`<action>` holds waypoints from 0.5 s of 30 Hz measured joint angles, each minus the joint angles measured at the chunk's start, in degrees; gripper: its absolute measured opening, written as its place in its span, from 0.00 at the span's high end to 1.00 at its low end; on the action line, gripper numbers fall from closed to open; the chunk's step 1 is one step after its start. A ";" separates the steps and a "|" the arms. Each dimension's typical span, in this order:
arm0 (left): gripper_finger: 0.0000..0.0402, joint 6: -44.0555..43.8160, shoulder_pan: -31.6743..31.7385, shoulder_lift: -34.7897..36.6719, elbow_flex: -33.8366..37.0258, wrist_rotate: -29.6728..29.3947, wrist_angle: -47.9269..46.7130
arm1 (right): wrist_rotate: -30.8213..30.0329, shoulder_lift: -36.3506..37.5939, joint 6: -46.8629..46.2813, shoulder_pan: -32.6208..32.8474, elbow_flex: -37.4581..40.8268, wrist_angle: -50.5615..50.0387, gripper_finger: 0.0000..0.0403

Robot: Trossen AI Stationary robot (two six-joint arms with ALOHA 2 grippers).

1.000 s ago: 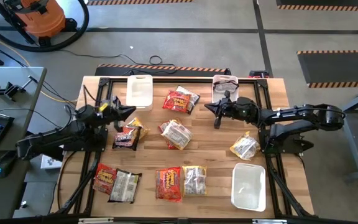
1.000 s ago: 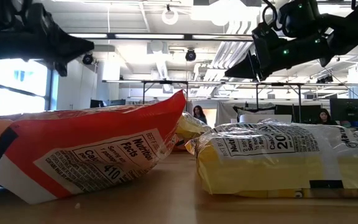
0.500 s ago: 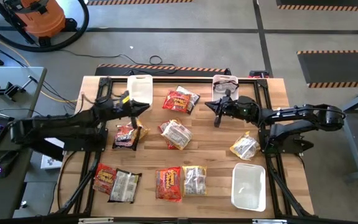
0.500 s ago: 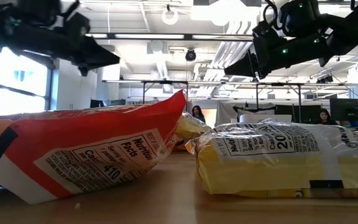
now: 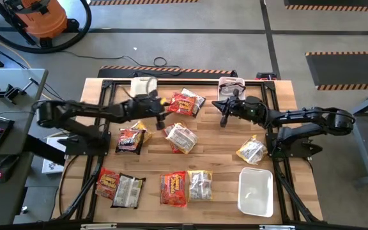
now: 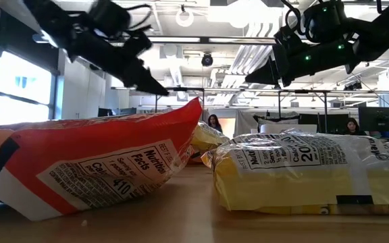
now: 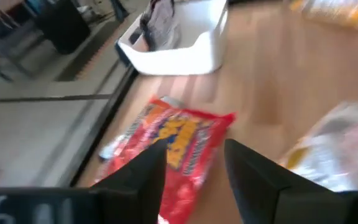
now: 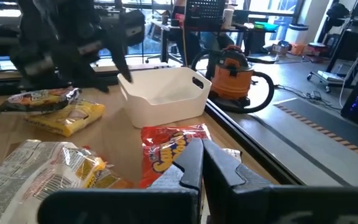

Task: Sort Maruchan noodles
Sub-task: Put the orange noodle pack into the top left white bin

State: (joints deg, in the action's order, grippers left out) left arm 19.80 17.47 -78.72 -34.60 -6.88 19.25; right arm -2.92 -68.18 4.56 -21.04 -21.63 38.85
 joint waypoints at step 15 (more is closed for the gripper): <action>0.47 13.51 -4.25 -20.22 -7.66 -14.46 0.34 | 0.09 0.00 0.63 0.00 0.00 -0.44 1.00</action>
State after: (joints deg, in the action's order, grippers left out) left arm 33.32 13.22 -98.93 -42.26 -21.34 19.59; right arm -2.83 -68.18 5.19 -21.04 -21.63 38.41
